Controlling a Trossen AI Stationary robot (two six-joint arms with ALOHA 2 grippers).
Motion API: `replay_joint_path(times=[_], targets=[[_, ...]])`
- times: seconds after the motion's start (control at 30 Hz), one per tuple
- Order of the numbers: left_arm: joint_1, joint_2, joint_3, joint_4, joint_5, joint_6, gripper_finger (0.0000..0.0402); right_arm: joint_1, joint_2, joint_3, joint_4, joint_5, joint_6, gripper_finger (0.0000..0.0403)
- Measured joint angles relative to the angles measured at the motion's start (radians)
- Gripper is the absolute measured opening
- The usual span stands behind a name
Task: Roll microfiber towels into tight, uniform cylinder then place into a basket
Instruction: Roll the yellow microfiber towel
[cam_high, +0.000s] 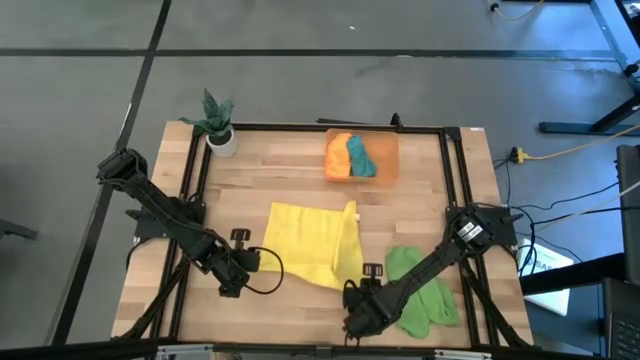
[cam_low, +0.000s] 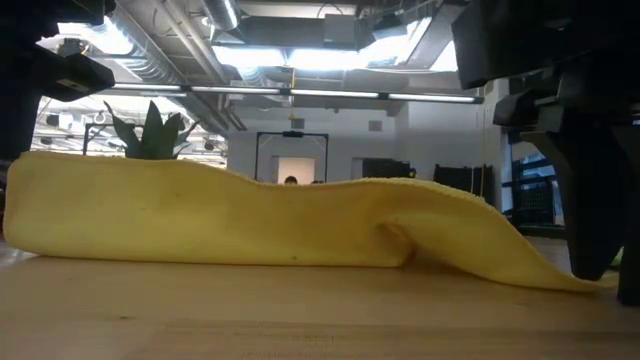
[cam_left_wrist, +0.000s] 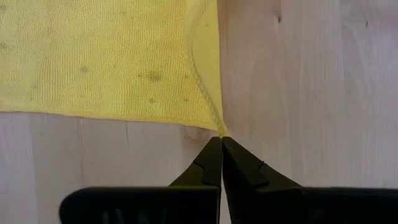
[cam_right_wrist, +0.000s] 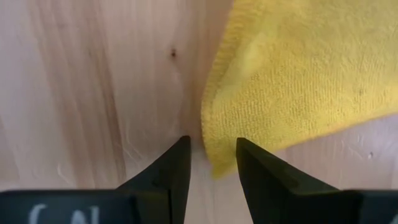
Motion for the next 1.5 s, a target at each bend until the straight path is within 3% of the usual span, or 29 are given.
replay_joint_path(times=[0.47,0.83,1.07,1.27,1.5], targets=[[0.0,0.0,0.0,0.0,0.0,0.0,0.0,-0.023,0.006,-0.003,-0.018,0.02,0.018,0.0126],[0.0,0.0,0.0,0.0,0.0,0.0,0.0,-0.045,0.006,-0.004,-0.01,-0.022,-0.007,0.0013],[0.0,0.0,0.0,0.0,0.001,0.007,0.0,-0.046,0.0,-0.002,-0.01,-0.023,-0.006,0.0004],[0.0,0.0,0.063,-0.063,-0.013,0.044,0.0,-0.056,0.01,0.111,-0.208,0.06,-0.001,0.0002],[0.0,0.0,0.263,-0.332,-0.13,0.086,0.0,-0.059,0.006,0.337,-0.526,0.191,0.022,0.0002]])
